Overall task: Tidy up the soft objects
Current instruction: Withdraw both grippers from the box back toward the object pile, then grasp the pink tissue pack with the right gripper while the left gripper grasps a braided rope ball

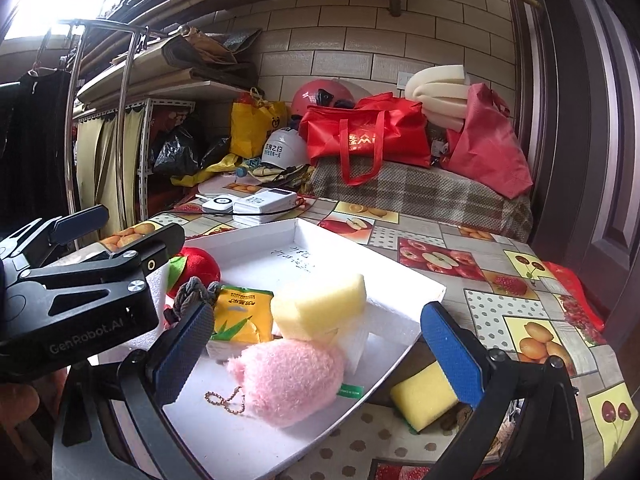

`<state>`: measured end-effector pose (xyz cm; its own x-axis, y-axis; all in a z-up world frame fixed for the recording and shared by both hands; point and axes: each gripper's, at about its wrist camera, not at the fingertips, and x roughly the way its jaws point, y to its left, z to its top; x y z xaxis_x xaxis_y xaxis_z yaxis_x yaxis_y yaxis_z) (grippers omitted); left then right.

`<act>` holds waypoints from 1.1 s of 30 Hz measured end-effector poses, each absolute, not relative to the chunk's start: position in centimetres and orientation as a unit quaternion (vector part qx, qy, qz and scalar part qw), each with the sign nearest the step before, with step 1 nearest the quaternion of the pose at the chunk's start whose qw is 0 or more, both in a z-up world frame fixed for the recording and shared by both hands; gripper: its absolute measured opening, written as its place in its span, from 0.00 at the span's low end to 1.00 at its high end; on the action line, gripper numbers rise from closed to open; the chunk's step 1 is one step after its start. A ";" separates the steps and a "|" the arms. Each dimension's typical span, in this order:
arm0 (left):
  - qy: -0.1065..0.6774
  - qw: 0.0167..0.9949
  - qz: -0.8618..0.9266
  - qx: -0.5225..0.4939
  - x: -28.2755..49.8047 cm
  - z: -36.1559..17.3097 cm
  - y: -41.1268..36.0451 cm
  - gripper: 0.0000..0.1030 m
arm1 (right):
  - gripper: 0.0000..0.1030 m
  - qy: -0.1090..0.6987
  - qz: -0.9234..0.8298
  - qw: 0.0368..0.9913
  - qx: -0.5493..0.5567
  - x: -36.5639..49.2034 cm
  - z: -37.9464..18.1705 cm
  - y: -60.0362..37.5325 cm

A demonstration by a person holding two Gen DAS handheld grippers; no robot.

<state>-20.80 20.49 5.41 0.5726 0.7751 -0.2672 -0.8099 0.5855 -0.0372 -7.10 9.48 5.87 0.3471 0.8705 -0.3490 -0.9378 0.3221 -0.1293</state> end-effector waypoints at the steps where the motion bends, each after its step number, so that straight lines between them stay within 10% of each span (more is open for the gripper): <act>1: 0.111 0.888 0.440 -0.075 -20.7 5.4 20.3 0.89 | 1.00 0.113 0.565 0.804 -0.148 -6.7 5.9 8.9; 9: 0.131 0.918 0.372 -0.042 -18.4 5.6 17.4 1.00 | 1.00 0.084 0.521 0.839 -0.128 -1.5 6.6 0.5; 19: 0.185 0.953 0.238 0.003 -12.2 5.5 10.6 1.00 | 1.00 0.238 0.362 0.900 -0.058 12.4 5.6 -8.6; 33: 0.328 0.932 0.152 -0.027 -2.6 3.0 9.3 1.00 | 1.00 0.313 0.384 0.858 -0.137 13.4 3.4 -3.2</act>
<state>-2.61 9.32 2.98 0.7387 0.2665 -0.6191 -0.3020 0.9520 0.0494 13.37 -3.18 3.41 0.5088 0.5729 -0.6426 -0.7449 0.6671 0.0050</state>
